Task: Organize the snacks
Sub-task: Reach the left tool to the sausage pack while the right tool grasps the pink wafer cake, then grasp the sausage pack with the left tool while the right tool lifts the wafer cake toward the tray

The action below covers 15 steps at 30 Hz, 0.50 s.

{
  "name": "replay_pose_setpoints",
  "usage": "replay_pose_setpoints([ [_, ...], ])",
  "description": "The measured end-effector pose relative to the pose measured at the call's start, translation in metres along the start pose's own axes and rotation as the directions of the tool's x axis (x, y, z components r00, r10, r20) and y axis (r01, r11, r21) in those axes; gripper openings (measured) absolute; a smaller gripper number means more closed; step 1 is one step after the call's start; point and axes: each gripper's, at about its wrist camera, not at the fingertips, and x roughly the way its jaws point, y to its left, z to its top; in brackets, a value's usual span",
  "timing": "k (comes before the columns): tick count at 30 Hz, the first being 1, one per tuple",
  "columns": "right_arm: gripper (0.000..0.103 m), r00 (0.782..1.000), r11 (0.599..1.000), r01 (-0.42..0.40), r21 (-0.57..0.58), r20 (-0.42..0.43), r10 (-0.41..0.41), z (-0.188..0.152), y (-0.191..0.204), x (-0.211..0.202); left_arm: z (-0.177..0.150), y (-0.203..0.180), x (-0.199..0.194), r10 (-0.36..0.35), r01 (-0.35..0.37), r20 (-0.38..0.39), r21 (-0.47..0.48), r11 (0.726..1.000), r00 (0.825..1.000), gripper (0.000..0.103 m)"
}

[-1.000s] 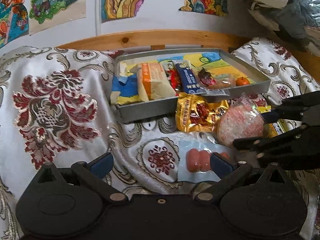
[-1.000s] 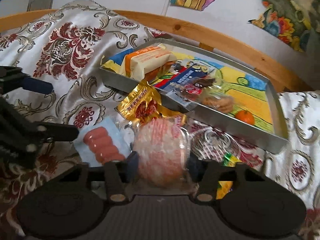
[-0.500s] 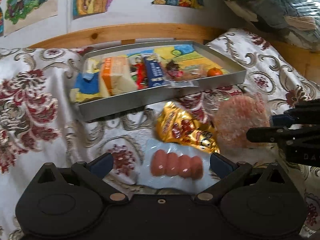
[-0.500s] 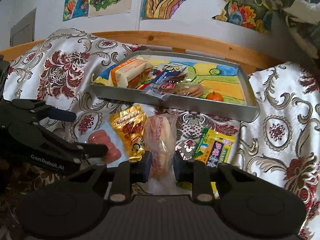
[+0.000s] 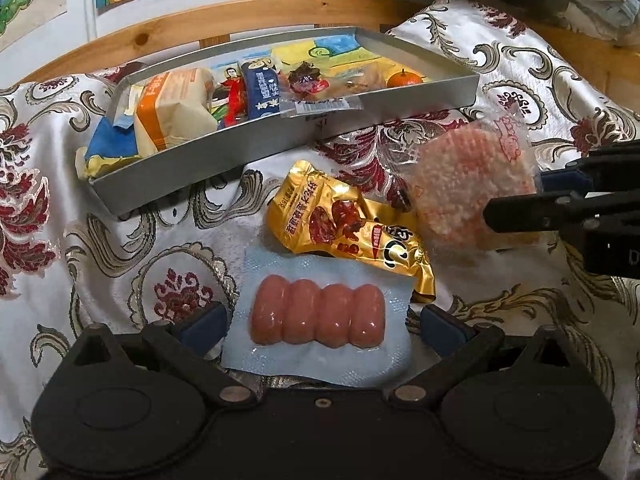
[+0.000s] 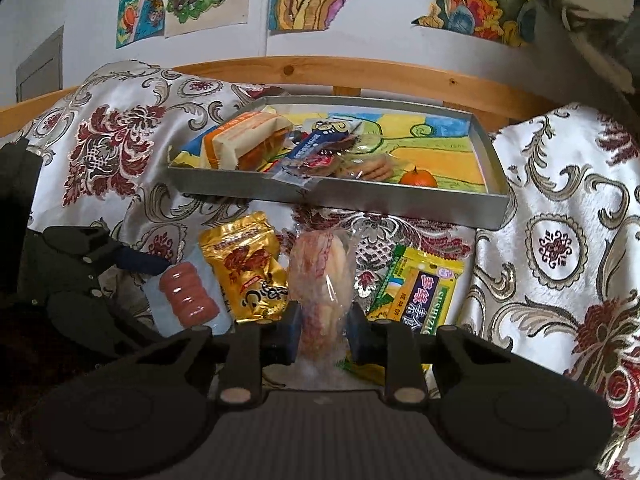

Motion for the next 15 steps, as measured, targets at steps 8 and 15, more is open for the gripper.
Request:
replay_pose_setpoints([
  [8, 0.034, 1.0, 1.0, -0.006, 0.024, 0.008, 0.006, -0.0016, -0.005, 0.0071, -0.002, -0.0014, -0.0004, 0.007, -0.007, 0.009, 0.002, 1.0, 1.0, 0.102],
  [15, 0.031, 0.999, 0.995, -0.048, 0.084, 0.022, 0.047, 0.0, -0.0087, 0.0088, -0.0047, -0.0018, -0.005, 0.003, -0.003, 0.011, -0.019, 1.0, 1.0, 0.096],
])
